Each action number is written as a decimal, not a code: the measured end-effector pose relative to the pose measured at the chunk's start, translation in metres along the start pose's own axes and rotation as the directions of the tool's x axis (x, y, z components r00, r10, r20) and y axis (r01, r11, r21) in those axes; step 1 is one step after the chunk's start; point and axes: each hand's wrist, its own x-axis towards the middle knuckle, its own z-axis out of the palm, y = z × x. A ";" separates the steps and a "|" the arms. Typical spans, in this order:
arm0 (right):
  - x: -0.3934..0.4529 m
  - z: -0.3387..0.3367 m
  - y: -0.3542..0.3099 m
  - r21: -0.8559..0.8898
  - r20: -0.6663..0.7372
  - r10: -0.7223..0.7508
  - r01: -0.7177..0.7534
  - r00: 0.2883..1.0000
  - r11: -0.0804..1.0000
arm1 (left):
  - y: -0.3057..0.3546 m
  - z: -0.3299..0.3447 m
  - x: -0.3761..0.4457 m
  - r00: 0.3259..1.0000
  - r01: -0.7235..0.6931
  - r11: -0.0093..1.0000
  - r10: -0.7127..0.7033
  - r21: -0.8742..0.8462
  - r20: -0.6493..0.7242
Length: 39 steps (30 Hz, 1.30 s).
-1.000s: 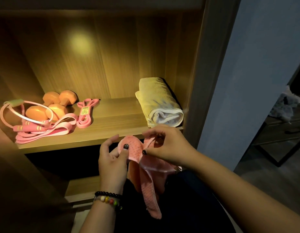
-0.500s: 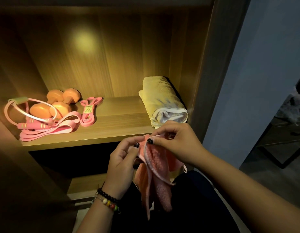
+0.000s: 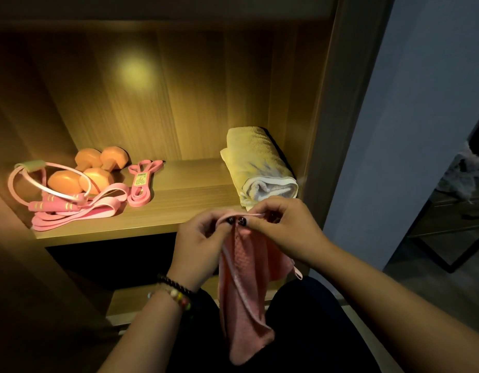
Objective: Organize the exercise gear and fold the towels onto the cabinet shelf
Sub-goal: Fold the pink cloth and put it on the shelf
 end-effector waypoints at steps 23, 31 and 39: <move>0.026 -0.027 0.083 -0.788 0.266 0.316 0.017 0.911 0.615 | 0.029 -0.124 0.121 0.945 0.216 0.972 -0.185 0.091 -0.269; 0.066 -0.071 0.049 -0.893 0.097 0.173 0.009 0.980 0.450 | 0.000 -0.154 0.099 0.951 0.229 0.928 -0.150 0.293 -0.269; 0.064 -0.065 0.042 -0.786 0.010 0.082 -0.043 0.997 0.617 | -0.041 -0.154 0.076 0.872 0.328 0.932 -0.362 -0.156 -0.330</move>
